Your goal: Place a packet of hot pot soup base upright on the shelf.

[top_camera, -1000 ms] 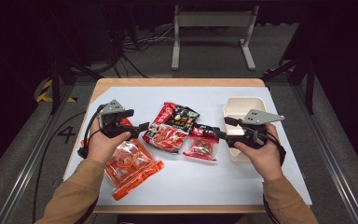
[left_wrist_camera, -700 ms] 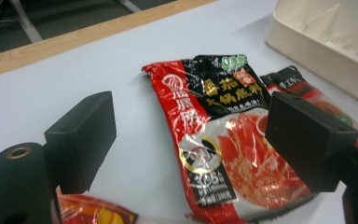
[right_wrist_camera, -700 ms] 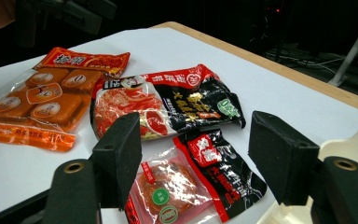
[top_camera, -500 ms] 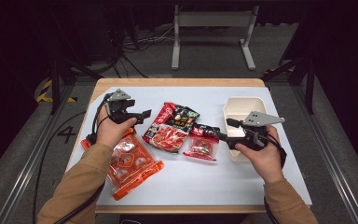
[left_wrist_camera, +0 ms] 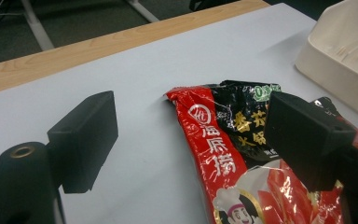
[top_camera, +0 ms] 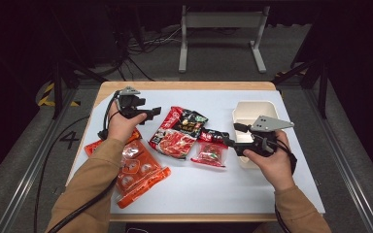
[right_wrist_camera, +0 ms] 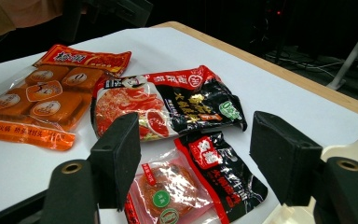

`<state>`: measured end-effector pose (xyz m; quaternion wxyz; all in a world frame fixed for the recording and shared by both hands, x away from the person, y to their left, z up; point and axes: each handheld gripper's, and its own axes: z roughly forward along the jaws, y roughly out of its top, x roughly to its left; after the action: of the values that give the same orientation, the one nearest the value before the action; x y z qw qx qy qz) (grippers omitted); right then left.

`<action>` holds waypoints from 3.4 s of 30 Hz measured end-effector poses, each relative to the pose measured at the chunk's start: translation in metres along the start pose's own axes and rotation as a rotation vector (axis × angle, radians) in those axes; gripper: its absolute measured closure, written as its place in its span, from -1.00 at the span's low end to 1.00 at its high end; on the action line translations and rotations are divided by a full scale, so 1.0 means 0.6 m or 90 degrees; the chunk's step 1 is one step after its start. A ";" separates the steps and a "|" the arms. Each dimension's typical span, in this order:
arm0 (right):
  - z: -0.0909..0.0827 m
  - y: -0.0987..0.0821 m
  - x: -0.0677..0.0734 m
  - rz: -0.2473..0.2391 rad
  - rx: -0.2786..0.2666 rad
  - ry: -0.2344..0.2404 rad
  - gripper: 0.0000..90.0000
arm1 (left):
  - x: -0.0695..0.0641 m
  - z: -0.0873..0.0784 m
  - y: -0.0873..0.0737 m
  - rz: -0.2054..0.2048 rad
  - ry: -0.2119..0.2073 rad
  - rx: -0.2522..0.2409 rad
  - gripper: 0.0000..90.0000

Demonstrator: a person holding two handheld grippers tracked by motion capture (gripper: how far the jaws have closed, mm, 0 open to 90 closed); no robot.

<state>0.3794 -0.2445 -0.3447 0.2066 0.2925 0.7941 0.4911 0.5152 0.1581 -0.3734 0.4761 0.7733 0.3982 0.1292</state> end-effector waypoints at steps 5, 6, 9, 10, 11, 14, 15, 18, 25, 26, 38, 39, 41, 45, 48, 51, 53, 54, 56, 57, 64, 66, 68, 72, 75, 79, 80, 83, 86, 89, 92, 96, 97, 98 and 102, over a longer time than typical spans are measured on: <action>0.004 0.001 0.000 0.003 -0.001 0.011 -0.24 | 0.007 0.017 -0.011 -0.042 -0.003 -0.017 -0.59; 0.005 0.002 0.001 0.006 -0.004 0.019 -0.24 | 0.008 0.026 -0.015 -0.041 -0.004 -0.013 -0.60; 0.005 0.002 0.001 0.004 -0.005 0.019 -0.25 | 0.006 0.037 -0.019 -0.038 -0.008 -0.003 -0.59; 0.004 0.002 0.000 0.004 -0.005 0.019 -0.25 | 0.005 0.039 -0.020 -0.038 -0.009 0.002 -0.59; 0.004 0.002 0.000 0.005 -0.005 0.018 -0.25 | 0.004 0.042 -0.021 -0.039 -0.011 0.006 -0.58; 0.004 0.000 -0.001 0.007 -0.005 0.016 -0.25 | 0.004 0.047 -0.024 -0.045 -0.023 0.014 -0.53; 0.005 0.000 -0.001 0.005 -0.003 0.016 -0.26 | 0.003 0.050 -0.027 -0.050 -0.026 0.018 -0.46; 0.005 0.000 0.000 0.005 -0.003 0.016 -0.26 | 0.000 0.061 -0.036 -0.051 -0.036 0.045 -0.35; 0.003 0.000 0.001 0.001 -0.011 0.011 -0.27 | -0.004 0.077 -0.053 -0.083 -0.061 0.077 -0.29; 0.003 0.000 0.000 0.001 -0.011 0.012 -0.27 | -0.004 0.077 -0.053 -0.083 -0.061 0.077 -0.30; 0.006 -0.001 0.001 0.003 -0.008 0.014 -0.28 | -0.011 0.100 -0.067 -0.097 -0.058 0.129 -0.31; 0.006 -0.002 0.001 0.004 -0.008 0.014 -0.29 | -0.013 0.102 -0.067 -0.095 -0.059 0.129 -0.31; 0.007 -0.002 0.001 0.005 -0.008 0.015 -0.29 | -0.017 0.105 -0.066 -0.088 -0.058 0.134 -0.28; 0.008 -0.002 0.001 0.004 -0.006 0.017 -0.29 | -0.023 0.111 -0.067 -0.086 -0.061 0.164 -0.14; 0.008 -0.003 0.001 0.005 -0.006 0.015 -0.30 | -0.034 0.119 -0.068 -0.077 -0.049 0.179 0.00; 0.007 -0.003 0.002 0.006 -0.007 0.015 -0.31 | -0.038 0.122 -0.068 -0.072 -0.039 0.186 0.02; 0.007 -0.003 0.002 0.007 -0.007 0.015 -0.31 | -0.037 0.122 -0.068 -0.076 -0.039 0.185 0.04; 0.007 -0.003 0.002 0.007 -0.007 0.015 -0.31 | -0.037 0.122 -0.069 -0.076 -0.038 0.185 0.06; 0.009 -0.004 0.003 0.008 -0.005 0.017 -0.32 | -0.037 0.122 -0.069 -0.078 -0.027 0.184 0.16; 0.011 -0.004 0.004 0.008 -0.004 0.018 -0.32 | -0.037 0.121 -0.068 -0.077 -0.022 0.185 0.22; 0.010 -0.004 0.004 0.005 -0.004 0.014 -0.32 | -0.035 0.114 -0.067 -0.069 0.011 0.176 0.69; 0.009 -0.004 0.003 0.005 -0.004 0.013 -0.31 | -0.044 0.110 -0.063 -0.017 0.036 0.178 0.85; 0.009 -0.005 0.002 0.005 -0.003 0.011 -0.31 | -0.048 0.110 -0.061 -0.012 0.045 0.178 0.92; 0.010 -0.006 0.000 0.005 -0.002 0.008 -0.30 | -0.050 0.104 -0.056 -0.026 0.047 0.174 0.96; 0.008 -0.006 -0.001 0.005 -0.003 0.005 -0.30 | -0.050 0.097 -0.056 -0.040 0.040 0.164 0.98; 0.007 -0.006 -0.002 0.006 -0.003 0.004 -0.30 | -0.050 0.081 -0.050 -0.053 0.016 0.143 0.98; 0.007 -0.006 -0.002 0.006 -0.003 0.003 -0.30 | -0.052 0.076 -0.047 -0.054 0.014 0.137 0.98; 0.006 -0.005 -0.001 0.005 -0.004 0.002 -0.30 | -0.062 0.061 -0.038 -0.042 0.002 0.119 0.99; 0.005 -0.004 0.000 0.004 -0.006 0.000 -0.30 | -0.071 0.053 -0.033 -0.032 -0.005 0.112 0.99; 0.003 -0.004 0.000 0.004 -0.007 -0.001 -0.30 | -0.083 0.041 -0.027 -0.019 -0.013 0.098 0.99; 0.002 -0.003 -0.001 0.003 -0.007 -0.003 -0.29 | -0.096 0.029 -0.020 -0.001 -0.016 0.089 0.99; 0.001 -0.003 -0.002 0.003 -0.009 -0.004 -0.29 | -0.110 0.017 -0.014 0.022 -0.016 0.077 0.99; 0.001 -0.003 -0.002 0.003 -0.009 -0.004 -0.29 | -0.112 0.014 -0.012 0.029 -0.015 0.073 0.99; 0.001 -0.003 -0.002 0.003 -0.009 -0.005 -0.29 | -0.115 0.011 -0.012 0.029 -0.016 0.070 0.99; 0.002 -0.003 -0.001 0.003 -0.009 -0.004 -0.29 | -0.122 0.003 -0.009 0.041 -0.018 0.059 0.99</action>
<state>0.3802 -0.2450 -0.3467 0.2101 0.2948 0.7891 0.4962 0.4658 0.1041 -0.3656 0.4411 0.8086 0.3721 0.1151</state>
